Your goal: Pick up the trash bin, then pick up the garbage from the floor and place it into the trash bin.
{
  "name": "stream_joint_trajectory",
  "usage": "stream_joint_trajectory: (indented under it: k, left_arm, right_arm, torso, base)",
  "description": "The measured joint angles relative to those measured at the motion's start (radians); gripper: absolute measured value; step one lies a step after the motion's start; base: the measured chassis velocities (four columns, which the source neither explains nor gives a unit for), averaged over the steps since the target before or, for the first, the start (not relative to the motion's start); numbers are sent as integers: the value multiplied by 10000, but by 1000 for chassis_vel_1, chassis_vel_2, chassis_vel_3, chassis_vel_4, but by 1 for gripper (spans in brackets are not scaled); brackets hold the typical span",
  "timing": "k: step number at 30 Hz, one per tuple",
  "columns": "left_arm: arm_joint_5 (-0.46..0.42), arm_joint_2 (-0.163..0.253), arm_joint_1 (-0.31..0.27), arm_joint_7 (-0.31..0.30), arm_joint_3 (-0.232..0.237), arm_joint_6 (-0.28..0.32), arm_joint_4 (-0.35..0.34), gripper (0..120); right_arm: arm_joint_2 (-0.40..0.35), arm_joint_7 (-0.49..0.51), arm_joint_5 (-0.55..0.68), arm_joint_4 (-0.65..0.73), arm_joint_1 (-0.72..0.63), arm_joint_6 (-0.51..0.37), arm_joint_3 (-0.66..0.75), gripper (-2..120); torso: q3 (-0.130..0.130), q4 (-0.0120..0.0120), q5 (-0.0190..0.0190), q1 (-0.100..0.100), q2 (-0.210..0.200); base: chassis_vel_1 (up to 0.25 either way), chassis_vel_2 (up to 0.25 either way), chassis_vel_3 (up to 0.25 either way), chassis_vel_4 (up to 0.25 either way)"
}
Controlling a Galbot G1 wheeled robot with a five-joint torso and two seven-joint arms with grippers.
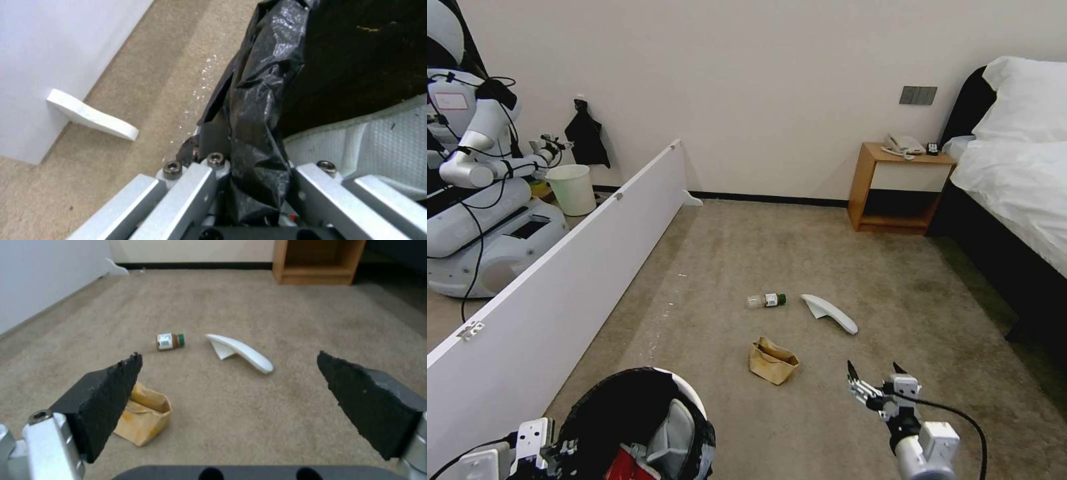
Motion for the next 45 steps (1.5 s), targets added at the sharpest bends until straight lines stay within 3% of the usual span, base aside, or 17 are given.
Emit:
stream_joint_trajectory:
  k: [11,45]
  left_arm:
    - [82,-38,-19,70,27,0,2,2]
    - [41,-122,-413,66,42,0,36,2]
  right_arm:
    - [362,-255,-113,-414,-88,332,3,100]
    - [120,-461,694,-683,200,391,11,100]
  torso:
    - [1,2,2,0,0]
    - [2,1,0,1,0]
  base:
    - [0,0,0,0]
    - [-59,58,58,-55]
